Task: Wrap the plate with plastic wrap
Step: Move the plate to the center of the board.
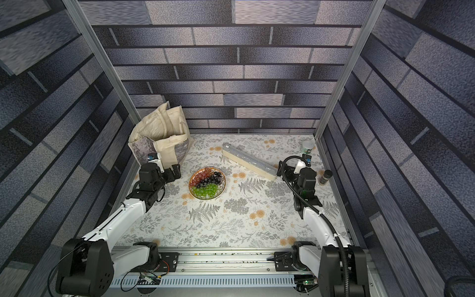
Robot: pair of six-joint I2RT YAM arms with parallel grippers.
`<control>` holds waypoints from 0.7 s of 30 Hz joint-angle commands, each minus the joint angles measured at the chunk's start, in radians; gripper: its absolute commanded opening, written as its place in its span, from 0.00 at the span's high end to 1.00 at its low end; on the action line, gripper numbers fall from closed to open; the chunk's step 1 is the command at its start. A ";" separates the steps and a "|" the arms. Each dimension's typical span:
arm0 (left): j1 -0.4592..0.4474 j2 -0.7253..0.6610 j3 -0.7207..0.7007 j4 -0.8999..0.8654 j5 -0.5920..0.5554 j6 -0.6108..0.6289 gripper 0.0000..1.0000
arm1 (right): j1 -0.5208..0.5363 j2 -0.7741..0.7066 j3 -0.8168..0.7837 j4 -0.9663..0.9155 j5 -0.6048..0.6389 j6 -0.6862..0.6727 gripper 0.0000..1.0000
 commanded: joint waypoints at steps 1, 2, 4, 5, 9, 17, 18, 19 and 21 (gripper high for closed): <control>-0.066 -0.004 -0.018 -0.102 0.065 -0.117 0.00 | 0.006 0.039 0.043 -0.165 -0.156 0.120 0.00; -0.083 0.009 -0.023 -0.096 0.069 -0.122 0.00 | 0.006 0.052 0.053 -0.183 -0.178 0.135 0.00; -0.100 0.050 -0.024 -0.072 0.093 -0.142 0.00 | 0.006 0.082 0.073 -0.212 -0.224 0.144 0.00; -0.098 0.071 -0.021 -0.061 0.110 -0.153 0.00 | 0.006 0.093 0.078 -0.217 -0.238 0.149 0.00; -0.068 0.163 0.001 0.019 0.189 -0.232 0.00 | 0.006 0.126 0.091 -0.237 -0.266 0.158 0.00; -0.010 0.336 0.054 0.188 0.348 -0.318 0.00 | 0.003 0.160 0.089 -0.242 -0.305 0.173 0.00; -0.009 0.359 0.069 0.192 0.362 -0.317 0.00 | 0.002 0.164 0.088 -0.242 -0.311 0.177 0.00; -0.010 0.379 0.082 0.194 0.376 -0.316 0.00 | -0.002 0.167 0.089 -0.240 -0.320 0.182 0.00; -0.014 0.425 0.115 0.201 0.420 -0.319 0.00 | -0.014 0.169 0.093 -0.245 -0.336 0.196 0.00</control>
